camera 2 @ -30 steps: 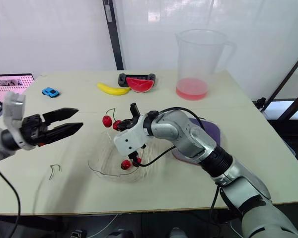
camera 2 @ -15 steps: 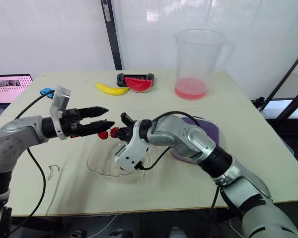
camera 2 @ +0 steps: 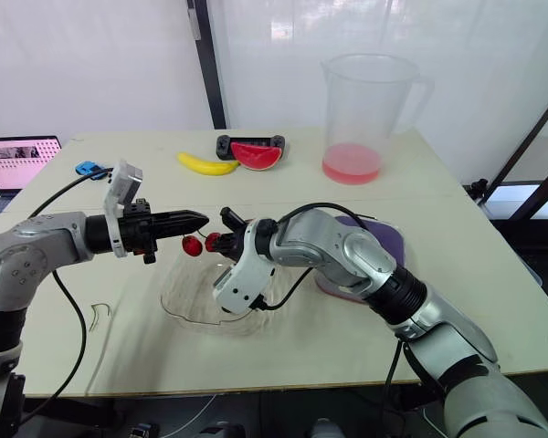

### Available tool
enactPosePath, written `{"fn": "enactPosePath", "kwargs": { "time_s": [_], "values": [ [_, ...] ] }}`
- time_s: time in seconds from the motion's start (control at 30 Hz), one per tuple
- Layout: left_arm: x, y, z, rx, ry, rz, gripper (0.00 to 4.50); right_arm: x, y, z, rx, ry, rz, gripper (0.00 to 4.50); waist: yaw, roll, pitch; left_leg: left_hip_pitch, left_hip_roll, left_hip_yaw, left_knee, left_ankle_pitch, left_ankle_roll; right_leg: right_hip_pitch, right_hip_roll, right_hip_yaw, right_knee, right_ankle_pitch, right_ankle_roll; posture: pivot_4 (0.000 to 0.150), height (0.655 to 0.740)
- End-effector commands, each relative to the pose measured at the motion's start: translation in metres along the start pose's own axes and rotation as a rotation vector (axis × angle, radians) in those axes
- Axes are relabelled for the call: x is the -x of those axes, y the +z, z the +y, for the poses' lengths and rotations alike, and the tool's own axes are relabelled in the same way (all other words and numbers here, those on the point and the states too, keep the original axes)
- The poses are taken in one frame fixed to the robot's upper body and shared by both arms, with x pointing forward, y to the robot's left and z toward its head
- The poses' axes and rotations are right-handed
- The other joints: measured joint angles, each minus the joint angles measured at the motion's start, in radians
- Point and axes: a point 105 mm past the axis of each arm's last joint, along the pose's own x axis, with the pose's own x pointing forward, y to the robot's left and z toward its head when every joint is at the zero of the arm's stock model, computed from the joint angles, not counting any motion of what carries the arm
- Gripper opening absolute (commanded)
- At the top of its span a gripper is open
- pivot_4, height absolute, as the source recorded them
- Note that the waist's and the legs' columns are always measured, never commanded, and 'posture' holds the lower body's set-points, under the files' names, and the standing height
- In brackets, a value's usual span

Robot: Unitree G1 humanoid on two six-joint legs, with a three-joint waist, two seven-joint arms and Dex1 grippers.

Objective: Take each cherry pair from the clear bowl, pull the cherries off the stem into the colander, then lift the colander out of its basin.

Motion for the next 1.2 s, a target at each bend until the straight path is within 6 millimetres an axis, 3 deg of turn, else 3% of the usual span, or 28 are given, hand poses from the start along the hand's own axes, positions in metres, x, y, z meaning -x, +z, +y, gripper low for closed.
{"fn": "enactPosePath", "kwargs": {
  "time_s": [0.03,0.2,0.33,0.43,0.53,0.6,0.67,0.73,0.8,0.87,0.93,1.03,1.2],
  "values": [
    [0.004,0.008,-0.004,-0.029,-0.009,-0.018,0.03,0.008,-0.003,-0.014,0.003,-0.05,0.02,0.28,0.0,0.0,0.0,0.0,0.0,0.0,0.0,0.0,0.0,0.0,0.0,0.0,0.0,0.0,0.0,0.15,0.74],
    [0.004,0.004,-0.002,-0.011,-0.006,-0.014,0.03,0.009,0.001,-0.005,-0.099,0.001,-0.006,0.28,0.0,0.0,0.0,0.0,0.0,0.0,0.0,0.0,0.0,0.0,0.0,0.0,0.0,0.0,0.0,0.15,0.74],
    [0.005,0.003,0.001,-0.008,0.004,-0.021,0.0,0.014,-0.003,-0.006,-0.116,-0.014,-0.004,1.66,0.001,0.0,0.0,0.0,0.0,0.0,0.0,0.0,0.0,0.0,0.0,0.0,0.0,0.0,0.0,0.15,0.74],
    [0.006,0.002,0.005,-0.016,0.013,-0.024,0.0,0.029,-0.017,-0.002,-0.216,-0.013,0.004,3.17,0.002,0.0,0.0,0.0,0.0,0.0,0.0,0.0,0.0,0.0,0.0,0.0,0.0,0.0,0.0,0.15,0.74],
    [0.005,0.004,0.007,-0.023,0.012,-0.044,0.0,0.049,-0.028,0.0,-0.439,-0.018,-0.035,3.17,0.003,0.0,0.0,0.0,0.0,-0.001,0.001,0.0,0.0,0.001,0.0,0.0,0.0,0.0,0.0,0.15,0.74],
    [0.003,0.006,0.005,-0.033,-0.007,-0.062,0.0,0.068,-0.037,0.011,-0.747,0.025,-0.076,3.17,0.003,0.0,0.0,0.0,0.0,-0.001,0.001,0.0,0.0,0.002,0.0,-0.001,-0.001,0.0,0.0,0.15,0.74],
    [0.003,0.011,-0.001,-0.04,-0.049,-0.089,0.0,0.087,-0.047,0.008,-1.095,-0.029,-0.175,3.17,0.003,0.0,0.0,0.0,0.0,-0.002,0.001,-0.001,0.003,0.003,0.0,-0.001,-0.001,0.0,0.0,0.15,0.74],
    [0.003,0.013,-0.007,-0.043,-0.09,-0.102,0.0,0.098,-0.05,0.003,-1.266,-0.056,-0.254,3.17,0.001,0.0,0.0,0.0,0.0,-0.002,0.001,-0.002,0.004,0.003,0.0,-0.002,-0.001,0.0,0.0,0.15,0.74],
    [0.004,0.014,-0.017,-0.043,-0.157,-0.109,0.0,0.107,-0.047,0.003,-1.371,-0.031,-0.322,3.17,0.0,0.0,0.0,0.0,0.001,-0.002,0.001,-0.002,0.004,0.003,0.0,-0.002,-0.001,0.0,0.0,0.15,0.74],
    [0.001,0.014,-0.026,-0.061,-0.221,-0.113,0.0,0.107,-0.045,0.021,-1.398,0.043,-0.283,3.17,0.002,0.0,0.0,0.0,0.001,-0.002,0.0,-0.003,0.005,0.003,0.0,-0.002,-0.002,0.0,0.0,0.15,0.74],
    [-0.002,0.017,-0.029,-0.073,-0.245,-0.124,0.0,0.106,-0.039,0.026,-1.448,0.098,-0.303,3.17,0.003,0.0,0.0,0.0,0.0,-0.002,0.001,-0.003,0.005,0.003,-0.001,-0.002,-0.002,0.0,0.0,0.15,0.74],
    [-0.008,0.022,-0.036,-0.089,-0.297,-0.146,0.0,0.108,-0.024,-0.006,-1.594,0.079,-0.546,3.17,0.0,0.0,0.0,0.0,0.0,-0.002,0.002,-0.003,0.006,0.004,-0.001,-0.001,-0.002,0.0,0.0,0.15,0.74],
    [-0.014,0.025,-0.039,-0.084,-0.326,-0.147,0.0,0.086,-0.016,-0.014,-1.584,0.063,-0.551,3.17,0.001,0.0,0.0,0.0,0.001,-0.002,0.002,-0.003,0.005,0.003,0.0,-0.002,-0.001,0.0,0.0,0.15,0.74]
  ]
}}
